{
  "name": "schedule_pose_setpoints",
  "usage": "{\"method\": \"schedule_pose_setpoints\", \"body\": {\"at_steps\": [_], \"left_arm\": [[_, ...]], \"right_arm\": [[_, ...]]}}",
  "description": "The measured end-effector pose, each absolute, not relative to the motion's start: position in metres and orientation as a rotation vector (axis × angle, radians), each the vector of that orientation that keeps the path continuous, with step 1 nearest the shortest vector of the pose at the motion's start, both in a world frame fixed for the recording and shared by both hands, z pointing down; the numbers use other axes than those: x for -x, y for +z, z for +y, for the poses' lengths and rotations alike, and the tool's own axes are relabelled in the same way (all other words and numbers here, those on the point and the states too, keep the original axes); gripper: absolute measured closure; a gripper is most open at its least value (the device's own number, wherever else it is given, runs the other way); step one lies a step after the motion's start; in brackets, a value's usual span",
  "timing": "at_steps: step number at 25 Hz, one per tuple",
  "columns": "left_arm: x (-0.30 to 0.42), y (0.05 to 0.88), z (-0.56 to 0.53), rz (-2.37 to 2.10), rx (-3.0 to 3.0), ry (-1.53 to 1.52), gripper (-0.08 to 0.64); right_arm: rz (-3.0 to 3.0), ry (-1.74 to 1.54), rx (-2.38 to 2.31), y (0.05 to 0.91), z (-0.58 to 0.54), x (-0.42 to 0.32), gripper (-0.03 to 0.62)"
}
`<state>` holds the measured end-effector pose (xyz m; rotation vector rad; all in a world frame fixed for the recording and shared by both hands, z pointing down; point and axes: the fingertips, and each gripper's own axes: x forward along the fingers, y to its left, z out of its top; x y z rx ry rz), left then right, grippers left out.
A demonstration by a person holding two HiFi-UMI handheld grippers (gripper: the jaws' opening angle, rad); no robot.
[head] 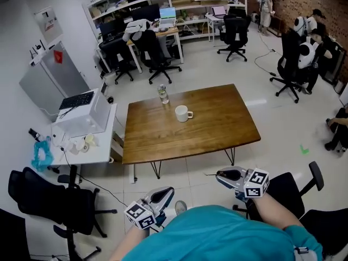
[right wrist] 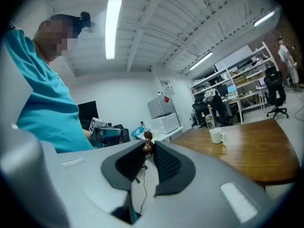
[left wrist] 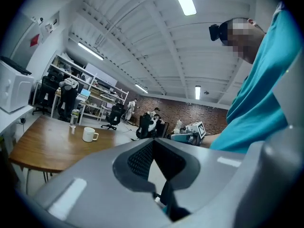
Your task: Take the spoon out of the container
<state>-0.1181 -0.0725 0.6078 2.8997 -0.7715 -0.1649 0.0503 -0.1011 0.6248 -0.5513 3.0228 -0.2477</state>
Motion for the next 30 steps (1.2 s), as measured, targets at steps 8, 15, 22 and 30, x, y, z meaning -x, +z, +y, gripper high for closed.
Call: {"method": "schedule_pose_setpoints", "body": {"at_steps": [8, 15, 22, 30], "left_arm": [[0.037, 0.597, 0.037, -0.81, -2.869, -0.114, 0.558], [0.056, 0.592, 0.078, -0.844, -2.887, -0.136, 0.558], [0.135, 0.596, 0.094, -0.836, -2.934, -0.156, 0.558], [0.2, 0.59, 0.071, -0.829, -2.933, -0.202, 0.558]], "right_arm": [[3.032, -0.28, 0.456, 0.63, 0.002, -0.116, 0.541], [3.106, -0.154, 0.525, 0.636, 0.048, -0.1, 0.541], [3.115, -0.062, 0.613, 0.626, 0.067, -0.025, 0.541], [3.071, -0.067, 0.578, 0.609, 0.046, 0.045, 0.541]]}}
